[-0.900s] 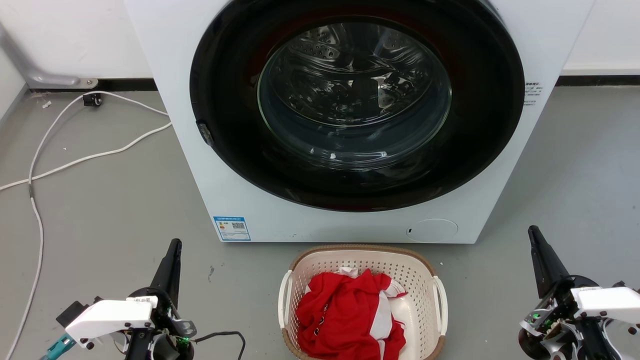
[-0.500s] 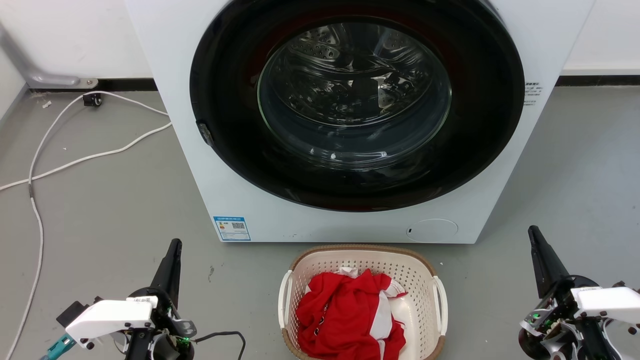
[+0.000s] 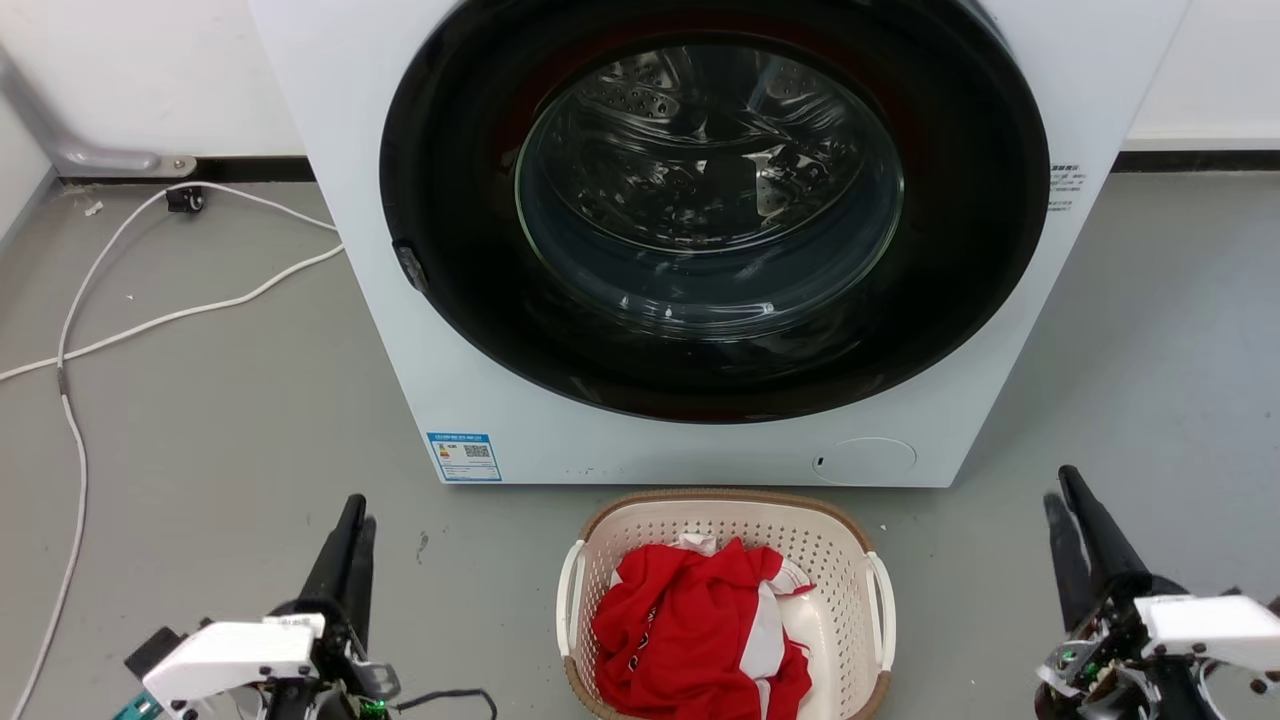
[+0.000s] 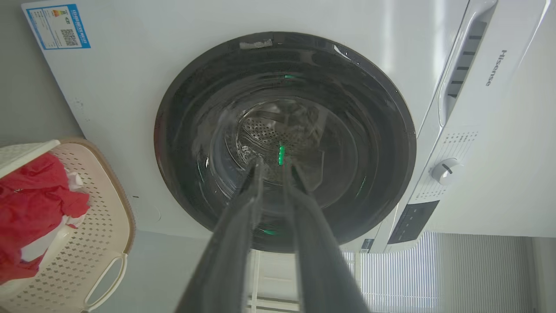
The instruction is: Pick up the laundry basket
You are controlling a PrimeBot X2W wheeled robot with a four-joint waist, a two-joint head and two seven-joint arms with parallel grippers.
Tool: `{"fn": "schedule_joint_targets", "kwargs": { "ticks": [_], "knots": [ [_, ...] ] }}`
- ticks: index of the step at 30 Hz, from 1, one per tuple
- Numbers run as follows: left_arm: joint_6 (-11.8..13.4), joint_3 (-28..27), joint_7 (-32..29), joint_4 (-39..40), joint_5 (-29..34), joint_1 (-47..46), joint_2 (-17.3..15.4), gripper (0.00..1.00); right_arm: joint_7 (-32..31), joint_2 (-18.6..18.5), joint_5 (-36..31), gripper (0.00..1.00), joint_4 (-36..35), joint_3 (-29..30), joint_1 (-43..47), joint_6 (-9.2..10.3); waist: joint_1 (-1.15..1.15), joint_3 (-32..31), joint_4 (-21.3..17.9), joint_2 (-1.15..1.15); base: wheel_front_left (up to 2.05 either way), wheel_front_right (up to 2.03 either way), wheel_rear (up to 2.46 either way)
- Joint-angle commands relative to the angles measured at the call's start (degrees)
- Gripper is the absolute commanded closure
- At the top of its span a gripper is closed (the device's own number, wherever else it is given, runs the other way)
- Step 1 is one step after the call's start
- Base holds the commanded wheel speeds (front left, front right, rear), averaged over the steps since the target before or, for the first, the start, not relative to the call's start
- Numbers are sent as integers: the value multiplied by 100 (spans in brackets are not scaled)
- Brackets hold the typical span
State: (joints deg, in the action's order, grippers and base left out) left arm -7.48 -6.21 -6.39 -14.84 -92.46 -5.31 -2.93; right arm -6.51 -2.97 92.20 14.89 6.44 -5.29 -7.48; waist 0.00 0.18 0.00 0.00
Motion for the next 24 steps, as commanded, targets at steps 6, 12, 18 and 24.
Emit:
{"fn": "schedule_joint_targets", "kwargs": {
  "ticks": [6,12,18,24],
  "knots": [
    [0,242,202,100,60,-47,-2,0,203,-4,-136,0,-112,-102,17,0,0,12,3,0,0,0,0],
    [0,305,342,209,340,-89,-3,0,345,-23,-516,0,-186,-150,8,0,0,31,12,0,0,0,0],
    [0,387,499,370,1135,-141,-3,0,502,-46,-1450,0,-295,-210,-19,0,0,68,31,0,0,0,0],
    [0,522,644,501,2077,-169,-3,0,649,-52,-2544,0,-411,-269,-42,0,0,100,47,0,0,0,0]
  ]
}}
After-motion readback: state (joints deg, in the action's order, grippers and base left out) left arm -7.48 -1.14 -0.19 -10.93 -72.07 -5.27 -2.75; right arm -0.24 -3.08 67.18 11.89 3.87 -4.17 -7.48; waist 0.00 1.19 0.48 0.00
